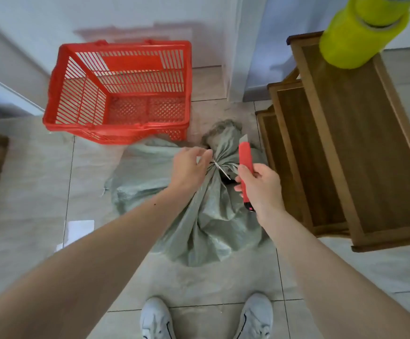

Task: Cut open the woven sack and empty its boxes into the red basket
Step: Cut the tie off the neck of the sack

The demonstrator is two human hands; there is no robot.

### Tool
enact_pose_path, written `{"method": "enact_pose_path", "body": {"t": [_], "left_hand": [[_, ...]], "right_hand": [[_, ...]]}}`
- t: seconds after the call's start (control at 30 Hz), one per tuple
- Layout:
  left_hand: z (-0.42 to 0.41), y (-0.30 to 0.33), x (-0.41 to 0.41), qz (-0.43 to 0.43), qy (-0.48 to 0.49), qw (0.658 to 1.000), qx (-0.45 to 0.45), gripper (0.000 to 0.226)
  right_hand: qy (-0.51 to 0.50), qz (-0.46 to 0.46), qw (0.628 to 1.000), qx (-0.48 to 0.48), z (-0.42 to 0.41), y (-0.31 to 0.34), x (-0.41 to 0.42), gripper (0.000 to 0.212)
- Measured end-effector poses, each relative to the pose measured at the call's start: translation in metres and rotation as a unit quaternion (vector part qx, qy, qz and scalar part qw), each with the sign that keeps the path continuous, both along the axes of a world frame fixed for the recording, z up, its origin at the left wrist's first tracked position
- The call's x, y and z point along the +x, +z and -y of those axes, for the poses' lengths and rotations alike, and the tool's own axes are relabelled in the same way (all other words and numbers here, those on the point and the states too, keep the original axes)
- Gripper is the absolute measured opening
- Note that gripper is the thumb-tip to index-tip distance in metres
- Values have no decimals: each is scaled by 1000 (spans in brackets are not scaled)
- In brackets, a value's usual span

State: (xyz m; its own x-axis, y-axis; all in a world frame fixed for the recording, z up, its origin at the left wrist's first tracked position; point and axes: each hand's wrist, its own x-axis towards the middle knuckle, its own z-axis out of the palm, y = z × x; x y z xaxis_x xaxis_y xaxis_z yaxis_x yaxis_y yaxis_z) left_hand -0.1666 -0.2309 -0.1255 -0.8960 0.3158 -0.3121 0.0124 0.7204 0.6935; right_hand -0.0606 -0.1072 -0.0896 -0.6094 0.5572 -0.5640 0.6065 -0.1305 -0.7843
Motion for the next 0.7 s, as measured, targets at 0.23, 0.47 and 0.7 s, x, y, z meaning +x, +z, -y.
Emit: {"method": "enact_pose_path", "body": {"t": [0.23, 0.47, 0.7], "left_hand": [[-28, -25, -64, 42, -150, 982, -111, 59], [-51, -35, -80, 144, -382, 874, -262, 75], [-27, -67, -72, 122, -300, 945, -45, 79]], "right_hand": [[43, -46, 997, 51, -20, -44, -21, 18], [39, -118, 989, 74, -27, -94, -32, 15], [64, -165, 978, 110, -23, -127, -23, 18]]}}
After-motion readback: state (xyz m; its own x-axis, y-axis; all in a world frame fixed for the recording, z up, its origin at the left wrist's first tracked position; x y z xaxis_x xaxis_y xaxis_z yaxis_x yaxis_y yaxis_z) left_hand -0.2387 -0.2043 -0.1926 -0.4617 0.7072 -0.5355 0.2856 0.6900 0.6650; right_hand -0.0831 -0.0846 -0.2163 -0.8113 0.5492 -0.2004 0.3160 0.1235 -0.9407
